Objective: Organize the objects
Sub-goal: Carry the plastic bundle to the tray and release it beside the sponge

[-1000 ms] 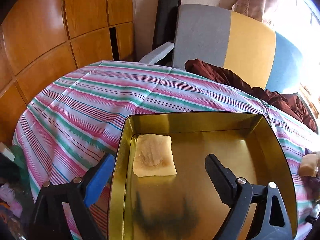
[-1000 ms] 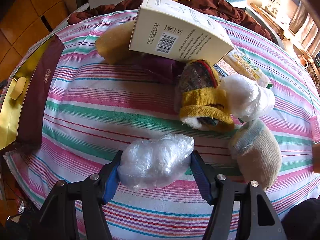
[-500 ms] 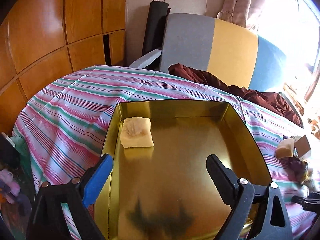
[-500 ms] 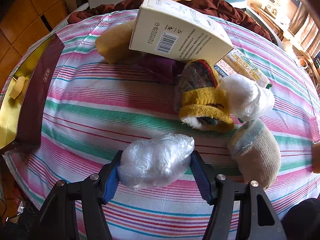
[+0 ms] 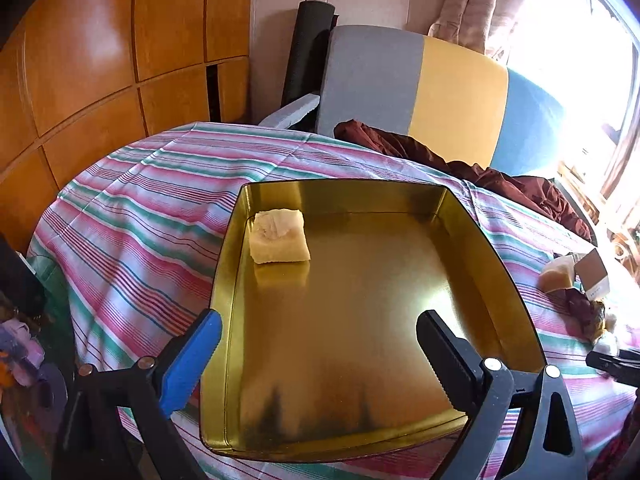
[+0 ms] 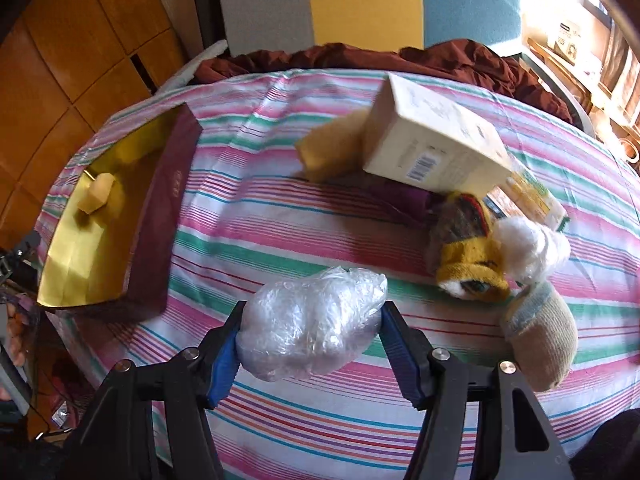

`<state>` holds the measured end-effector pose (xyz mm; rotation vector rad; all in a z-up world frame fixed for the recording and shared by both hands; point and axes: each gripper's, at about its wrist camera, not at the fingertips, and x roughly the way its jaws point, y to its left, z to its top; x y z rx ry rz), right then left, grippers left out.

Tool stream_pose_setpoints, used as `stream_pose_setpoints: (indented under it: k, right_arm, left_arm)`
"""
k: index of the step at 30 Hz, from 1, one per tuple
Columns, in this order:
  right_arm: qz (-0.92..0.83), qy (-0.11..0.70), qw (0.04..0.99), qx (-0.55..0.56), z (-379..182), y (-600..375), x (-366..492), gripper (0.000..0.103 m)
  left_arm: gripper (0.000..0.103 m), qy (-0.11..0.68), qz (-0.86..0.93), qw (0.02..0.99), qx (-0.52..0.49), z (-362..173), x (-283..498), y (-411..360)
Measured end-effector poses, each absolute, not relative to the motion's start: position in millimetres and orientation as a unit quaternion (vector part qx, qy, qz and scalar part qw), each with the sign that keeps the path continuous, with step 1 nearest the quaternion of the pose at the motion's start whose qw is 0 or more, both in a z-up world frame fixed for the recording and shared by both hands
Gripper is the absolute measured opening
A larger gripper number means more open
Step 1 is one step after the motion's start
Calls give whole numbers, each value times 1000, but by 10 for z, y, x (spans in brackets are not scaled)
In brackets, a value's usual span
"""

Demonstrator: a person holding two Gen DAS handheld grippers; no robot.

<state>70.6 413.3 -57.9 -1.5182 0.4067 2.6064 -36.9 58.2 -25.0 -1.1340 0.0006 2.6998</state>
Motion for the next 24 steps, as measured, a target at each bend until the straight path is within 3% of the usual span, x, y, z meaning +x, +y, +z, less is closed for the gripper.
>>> stream_pose_setpoints:
  k: [7,19,20,23,24]
  right_arm:
    - [884,98,-50,-455,-175,3262,214,65]
    - [848,53,-169,-499,-520,1759,-807,66]
    - [848,52,-175,-498,-534,1666,-866,67]
    - [846,45,-181,-499,-560,1468,-987,88]
    - [846,41,-183,-499,-550,1414,-986,89]
  left_arm:
    - [99,-34,928,64,-366,-137,-385,113]
    - [99,-83,919,-8,-386,-361,-380,-693]
    - [99,-84,918,-9,-387,-382,-385,-711]
    - [99,-88,916,-12,-391,-421,-391,-756]
    - [99,-89,916,-12,-392,-432,-397,-768]
